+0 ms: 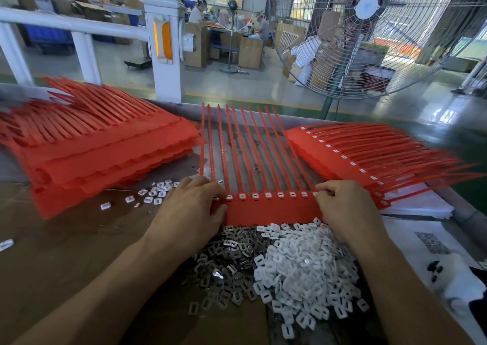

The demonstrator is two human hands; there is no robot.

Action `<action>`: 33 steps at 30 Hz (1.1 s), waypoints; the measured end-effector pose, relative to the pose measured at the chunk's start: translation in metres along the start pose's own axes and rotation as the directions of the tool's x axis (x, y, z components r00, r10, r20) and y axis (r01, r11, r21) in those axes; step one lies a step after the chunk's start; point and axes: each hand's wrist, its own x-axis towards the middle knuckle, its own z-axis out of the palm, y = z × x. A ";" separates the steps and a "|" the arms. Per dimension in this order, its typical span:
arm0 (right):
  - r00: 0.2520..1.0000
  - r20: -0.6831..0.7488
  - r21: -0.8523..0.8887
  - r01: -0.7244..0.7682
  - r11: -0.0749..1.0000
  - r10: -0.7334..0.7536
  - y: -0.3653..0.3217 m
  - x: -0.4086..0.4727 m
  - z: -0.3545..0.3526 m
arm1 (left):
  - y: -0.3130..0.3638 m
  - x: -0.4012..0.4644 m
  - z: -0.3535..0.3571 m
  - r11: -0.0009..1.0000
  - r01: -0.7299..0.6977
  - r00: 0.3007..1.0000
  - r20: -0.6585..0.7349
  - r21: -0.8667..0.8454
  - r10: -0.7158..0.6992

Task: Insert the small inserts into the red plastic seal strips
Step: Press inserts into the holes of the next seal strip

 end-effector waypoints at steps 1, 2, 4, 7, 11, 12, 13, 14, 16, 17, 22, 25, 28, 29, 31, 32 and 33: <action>1.000 -0.003 -0.002 0.001 1.000 -0.001 -0.001 -0.001 -0.001 | 0.000 0.000 0.000 1.000 0.000 1.000 0.001 0.000 0.000; 1.000 0.003 -0.007 -0.002 1.000 0.002 -0.001 -0.001 -0.001 | 0.000 0.000 0.000 1.000 0.000 1.000 0.001 0.001 0.000; 0.999 0.035 -0.018 -0.021 1.000 0.022 0.000 -0.001 -0.002 | 0.000 0.000 0.000 1.000 0.000 1.000 0.002 0.000 0.000; 0.998 0.065 -0.027 -0.025 0.999 0.026 -0.001 -0.002 -0.001 | 0.000 0.000 0.000 1.000 0.000 1.000 0.000 -0.004 0.000; 0.996 0.085 -0.038 -0.025 0.999 0.028 -0.004 -0.003 -0.003 | 0.000 0.000 0.001 1.000 0.001 1.000 0.000 -0.002 -0.001; 0.995 0.092 -0.050 -0.023 0.998 0.028 -0.005 -0.002 -0.004 | -0.001 0.000 0.001 1.000 0.000 1.000 -0.001 -0.002 0.000; 0.995 0.101 -0.069 -0.017 0.997 0.024 -0.006 -0.002 -0.004 | -0.001 0.000 0.001 1.000 0.000 1.000 -0.001 -0.001 0.000; 0.994 0.112 -0.092 -0.008 0.996 0.018 -0.008 -0.002 -0.004 | -0.001 0.000 0.001 1.000 -0.001 1.000 0.000 0.001 0.001; 0.992 0.130 -0.127 0.006 0.992 0.010 -0.010 -0.002 -0.003 | -0.001 0.000 0.002 1.000 0.000 1.000 0.001 0.005 0.000; 0.991 0.133 -0.137 0.009 0.991 0.010 -0.010 -0.002 -0.004 | -0.001 0.000 0.001 1.000 0.000 1.000 0.002 0.006 0.000; 0.986 0.159 -0.115 -0.031 0.993 0.049 -0.011 -0.001 -0.008 | 0.000 0.000 0.001 1.000 0.002 1.000 0.005 0.002 -0.002; 0.983 0.174 -0.112 -0.036 0.993 0.055 -0.012 -0.002 -0.010 | 0.000 0.000 0.000 1.000 0.002 1.000 -0.001 0.002 -0.002; 0.984 0.171 -0.081 -0.042 0.996 0.055 -0.011 -0.004 -0.010 | -0.002 0.000 0.000 1.000 -0.003 1.000 -0.004 -0.011 0.003; 0.985 0.166 -0.070 -0.041 0.997 0.052 -0.010 -0.004 -0.009 | -0.002 0.000 -0.001 1.000 -0.004 1.000 -0.004 -0.018 0.004; 0.988 0.150 -0.056 -0.036 0.998 0.044 -0.007 -0.005 -0.008 | -0.004 0.001 -0.001 0.999 -0.009 1.000 -0.010 -0.034 0.009; 0.988 0.146 -0.048 -0.035 0.998 0.042 -0.006 -0.005 -0.007 | -0.005 0.001 -0.001 0.999 -0.011 1.000 -0.018 -0.045 0.011; 0.988 0.147 -0.039 -0.034 0.999 0.040 -0.004 -0.005 -0.006 | -0.005 0.002 -0.001 0.998 -0.010 1.000 -0.027 -0.060 0.009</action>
